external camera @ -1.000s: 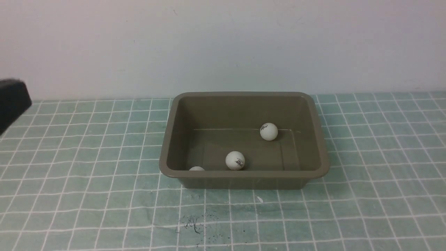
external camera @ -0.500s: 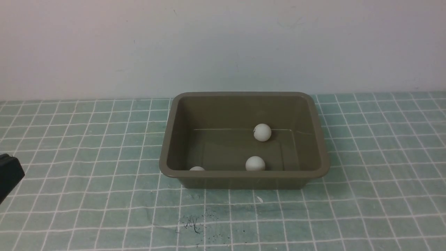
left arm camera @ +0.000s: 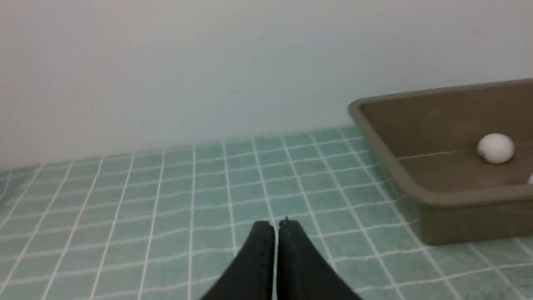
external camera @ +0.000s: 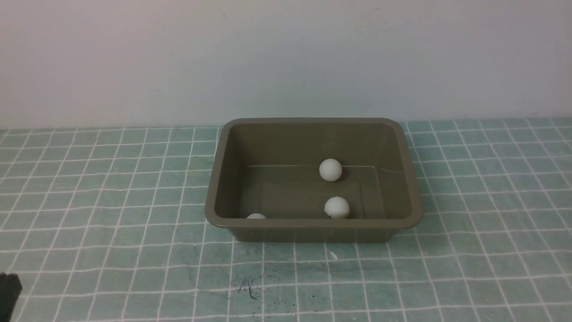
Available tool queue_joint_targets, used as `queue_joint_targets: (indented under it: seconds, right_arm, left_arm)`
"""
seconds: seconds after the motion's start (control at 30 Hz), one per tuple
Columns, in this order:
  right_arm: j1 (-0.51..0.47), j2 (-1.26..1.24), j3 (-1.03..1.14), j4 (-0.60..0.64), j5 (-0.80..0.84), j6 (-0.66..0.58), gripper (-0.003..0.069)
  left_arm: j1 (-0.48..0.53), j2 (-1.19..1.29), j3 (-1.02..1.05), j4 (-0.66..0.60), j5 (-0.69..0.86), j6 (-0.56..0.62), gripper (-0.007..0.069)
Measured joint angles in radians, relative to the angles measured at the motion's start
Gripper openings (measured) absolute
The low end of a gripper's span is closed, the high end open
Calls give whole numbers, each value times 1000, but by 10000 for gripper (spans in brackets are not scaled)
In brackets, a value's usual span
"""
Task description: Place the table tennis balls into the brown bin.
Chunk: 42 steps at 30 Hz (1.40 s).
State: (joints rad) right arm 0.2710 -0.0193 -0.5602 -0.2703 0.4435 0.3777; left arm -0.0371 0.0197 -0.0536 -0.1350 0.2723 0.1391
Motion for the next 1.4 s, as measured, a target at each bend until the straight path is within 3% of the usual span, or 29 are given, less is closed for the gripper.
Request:
queue_joint_targets:
  seconds: [0.23, 1.13, 1.4]
  right_arm:
    - [0, 0, 1, 0, 1, 0, -13]
    - [0, 0, 2, -8, 7, 0, -13]
    - [-49, -1, 233, 20, 20, -46, -13]
  left_arm:
    - [47, -30, 81, 31, 92, -7, -5]
    - [48, -30, 81, 36, 95, -7, -5]
    - [48, -30, 81, 36, 95, -7, -5]
